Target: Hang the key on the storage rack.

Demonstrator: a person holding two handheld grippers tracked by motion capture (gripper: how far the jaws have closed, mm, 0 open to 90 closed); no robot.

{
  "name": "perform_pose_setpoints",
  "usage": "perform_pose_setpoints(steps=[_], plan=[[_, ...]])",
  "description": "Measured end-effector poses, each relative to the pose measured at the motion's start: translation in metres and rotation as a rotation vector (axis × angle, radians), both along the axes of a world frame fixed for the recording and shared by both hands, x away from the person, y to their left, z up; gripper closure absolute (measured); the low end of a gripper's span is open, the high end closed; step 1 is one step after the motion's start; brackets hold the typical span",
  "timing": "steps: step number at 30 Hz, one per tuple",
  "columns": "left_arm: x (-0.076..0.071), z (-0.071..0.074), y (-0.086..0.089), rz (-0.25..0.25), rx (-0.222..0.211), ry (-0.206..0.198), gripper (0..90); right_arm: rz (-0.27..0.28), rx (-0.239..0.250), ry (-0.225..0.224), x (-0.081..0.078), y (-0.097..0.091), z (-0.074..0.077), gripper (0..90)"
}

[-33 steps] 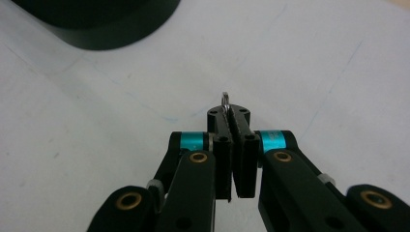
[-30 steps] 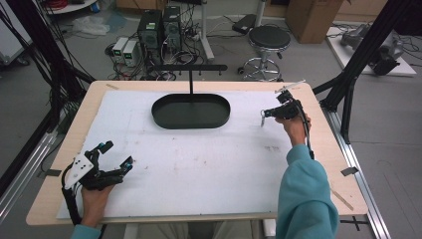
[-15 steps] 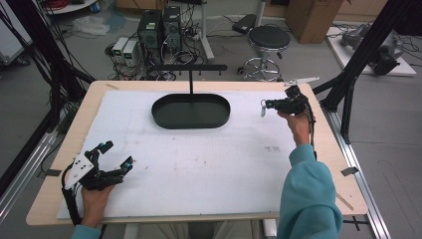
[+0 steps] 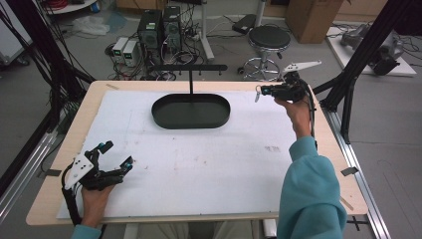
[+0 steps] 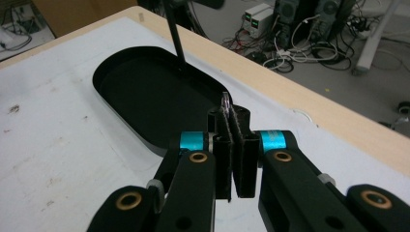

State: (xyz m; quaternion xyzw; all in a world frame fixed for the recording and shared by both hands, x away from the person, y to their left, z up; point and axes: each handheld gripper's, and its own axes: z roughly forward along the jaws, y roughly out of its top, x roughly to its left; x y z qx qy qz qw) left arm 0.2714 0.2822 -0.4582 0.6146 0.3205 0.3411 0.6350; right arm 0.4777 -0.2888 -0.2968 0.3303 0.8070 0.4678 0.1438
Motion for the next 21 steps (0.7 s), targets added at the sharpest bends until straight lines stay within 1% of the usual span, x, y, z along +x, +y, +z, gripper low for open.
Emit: perform_pose_setpoints(steps=[3, 5, 9, 14, 15, 16, 18, 20, 21], plan=[[0.0, 0.0, 0.0, 0.0, -0.001, 0.0, 10.1, 0.023, -0.007, -0.015, 0.002, 0.01, 0.009, 89.2], [0.0, 0.0, 0.0, 0.0, -0.001, 0.0, 10.1, 0.036, -0.003, -0.026, 0.004, 0.015, 0.013, 89.3], [0.0, 0.0, 0.0, 0.001, -0.002, 0.002, 10.1, 0.051, -0.028, -0.026, 0.007, 0.026, 0.02, 89.2], [0.0, 0.0, 0.0, 0.0, -0.002, 0.0, 10.1, 0.076, -0.032, -0.037, 0.014, 0.04, 0.029, 89.2], [0.0, 0.0, 0.0, 0.001, -0.003, 0.001, 10.1, 0.079, -0.039, -0.028, 0.015, 0.044, 0.032, 89.2], [0.0, 0.0, 0.0, 0.001, -0.003, 0.001, 10.1, 0.087, -0.044, -0.042, 0.017, 0.047, 0.034, 89.2], [0.0, 0.0, 0.0, 0.0, -0.003, 0.002, 10.1, 0.096, -0.031, -0.044, 0.018, 0.052, 0.037, 89.2], [0.0, 0.0, 0.0, 0.001, -0.005, 0.0, 10.1, 0.105, -0.032, -0.047, 0.021, 0.056, 0.04, 89.2], [0.0, 0.0, 0.0, 0.0, -0.005, 0.0, 10.1, 0.109, -0.032, -0.039, 0.021, 0.058, 0.041, 89.2]])
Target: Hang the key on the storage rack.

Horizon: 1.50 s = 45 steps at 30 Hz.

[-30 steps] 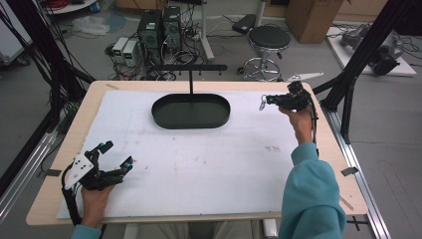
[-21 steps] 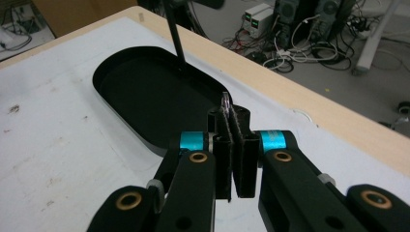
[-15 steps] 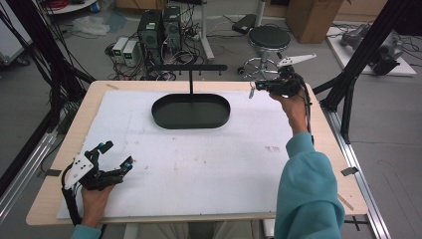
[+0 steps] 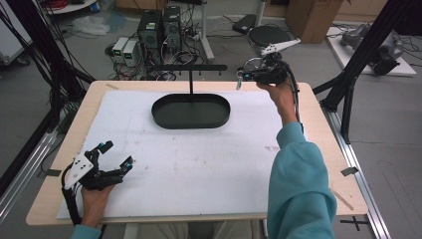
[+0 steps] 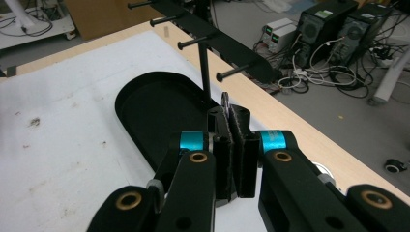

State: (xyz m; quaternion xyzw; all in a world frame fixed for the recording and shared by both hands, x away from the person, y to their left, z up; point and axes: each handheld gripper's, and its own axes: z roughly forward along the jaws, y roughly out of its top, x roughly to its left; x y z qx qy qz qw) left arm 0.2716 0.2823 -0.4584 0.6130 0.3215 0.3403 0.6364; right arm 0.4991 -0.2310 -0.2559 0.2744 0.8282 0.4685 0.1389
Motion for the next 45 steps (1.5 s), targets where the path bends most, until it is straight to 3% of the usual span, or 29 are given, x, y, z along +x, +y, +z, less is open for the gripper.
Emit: perform_pose_setpoints(steps=[15, 24, 45], plan=[[0.0, 0.0, 0.0, -0.002, -0.006, 0.002, 10.1, 0.097, -0.018, 0.007, 0.02, 0.032, 0.009, 89.2], [0.0, 0.0, 0.0, -0.003, -0.005, 0.003, 10.1, 0.141, -0.019, 0.039, 0.03, 0.044, -0.002, 89.2], [0.0, 0.0, 0.0, -0.003, -0.003, 0.004, 10.1, 0.086, -0.03, 0.079, 0.043, 0.055, -0.021, 89.1]])
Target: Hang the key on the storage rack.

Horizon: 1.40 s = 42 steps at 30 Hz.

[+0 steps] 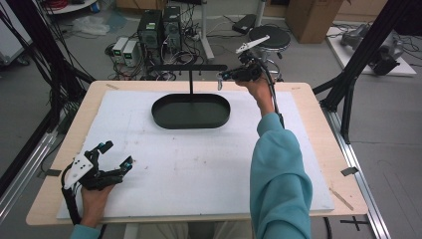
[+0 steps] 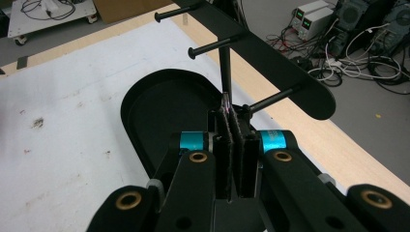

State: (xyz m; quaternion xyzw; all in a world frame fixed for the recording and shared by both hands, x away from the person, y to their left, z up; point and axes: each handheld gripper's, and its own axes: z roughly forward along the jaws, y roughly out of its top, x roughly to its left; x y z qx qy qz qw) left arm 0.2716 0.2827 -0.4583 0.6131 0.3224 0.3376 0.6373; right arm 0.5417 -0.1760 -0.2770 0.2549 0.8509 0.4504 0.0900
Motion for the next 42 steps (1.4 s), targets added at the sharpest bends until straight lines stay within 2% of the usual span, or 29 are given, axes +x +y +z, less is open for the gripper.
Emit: perform_pose_setpoints(steps=[7, 11, 24, 28, 39, 41, 42], plan=[[0.0, 0.0, 0.0, 0.001, -0.003, -0.003, 10.1, -0.035, -0.003, -0.008, 0.003, 0.0, -0.004, 89.1], [0.0, 0.0, 0.0, 0.001, -0.002, -0.003, 10.1, -0.056, -0.007, -0.027, 0.004, 0.001, -0.005, 89.0], [0.0, 0.0, 0.0, 0.001, 0.0, -0.004, 10.1, -0.082, 0.008, -0.054, 0.007, 0.003, -0.008, 88.6], [0.0, 0.0, 0.0, 0.001, 0.001, -0.003, 10.1, -0.109, -0.004, -0.062, 0.007, 0.001, -0.008, 88.1], [0.0, 0.0, 0.0, 0.0, 0.002, -0.003, 10.1, -0.137, -0.008, -0.084, 0.009, 0.004, -0.011, 87.9], [0.0, 0.0, 0.0, 0.0, 0.001, -0.002, 10.1, -0.154, -0.012, -0.093, 0.009, 0.004, -0.011, 83.0], [0.0, 0.0, 0.0, 0.0, 0.002, -0.002, 10.1, -0.162, -0.005, -0.104, 0.009, 0.004, -0.011, 75.0]])
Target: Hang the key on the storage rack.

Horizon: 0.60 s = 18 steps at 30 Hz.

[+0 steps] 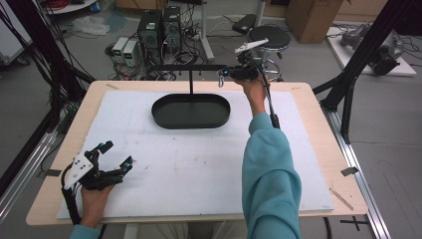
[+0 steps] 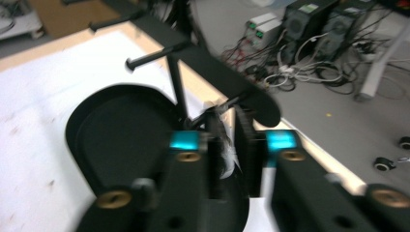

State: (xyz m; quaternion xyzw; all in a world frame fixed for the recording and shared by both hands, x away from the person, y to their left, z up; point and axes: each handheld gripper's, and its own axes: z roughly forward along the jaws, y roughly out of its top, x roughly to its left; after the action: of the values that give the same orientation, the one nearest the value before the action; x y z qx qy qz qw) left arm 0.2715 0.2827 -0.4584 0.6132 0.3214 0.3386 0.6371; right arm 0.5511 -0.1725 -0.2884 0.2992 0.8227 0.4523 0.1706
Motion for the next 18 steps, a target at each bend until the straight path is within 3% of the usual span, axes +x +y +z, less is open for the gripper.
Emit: perform_pose_setpoints(steps=[4, 6, 8, 9, 11, 12, 14, 18], plan=[[0.0, 0.0, 0.0, 0.0, 0.0, 0.0, 10.1, -0.071, 0.02, 0.016, -0.002, -0.002, -0.001, 42.3], [0.0, 0.0, 0.0, 0.001, 0.001, -0.001, 10.1, -0.062, 0.071, 0.047, -0.003, -0.005, -0.001, 27.0], [0.0, 0.0, 0.0, 0.0, 0.007, -0.004, 10.1, -0.079, 0.08, 0.054, -0.006, -0.006, 0.0, 10.8], [0.0, 0.0, 0.0, -0.001, 0.009, -0.004, 10.1, -0.082, 0.077, 0.052, -0.011, -0.007, 0.001, 10.0], [0.0, 0.0, 0.0, 0.0, 0.009, -0.003, 10.1, -0.067, 0.125, 0.061, -0.018, -0.012, 0.0, 0.7], [0.0, 0.0, 0.0, 0.001, 0.005, -0.002, 10.1, -0.06, 0.158, 0.04, -0.023, -0.015, 0.0, 0.7], [0.0, 0.0, 0.0, 0.0, 0.003, -0.002, 10.1, -0.045, 0.169, 0.061, -0.033, -0.022, 0.004, 0.7], [0.0, 0.0, 0.0, 0.001, 0.006, -0.001, 10.1, -0.038, 0.161, -0.045, -0.061, -0.036, 0.011, 0.7]])
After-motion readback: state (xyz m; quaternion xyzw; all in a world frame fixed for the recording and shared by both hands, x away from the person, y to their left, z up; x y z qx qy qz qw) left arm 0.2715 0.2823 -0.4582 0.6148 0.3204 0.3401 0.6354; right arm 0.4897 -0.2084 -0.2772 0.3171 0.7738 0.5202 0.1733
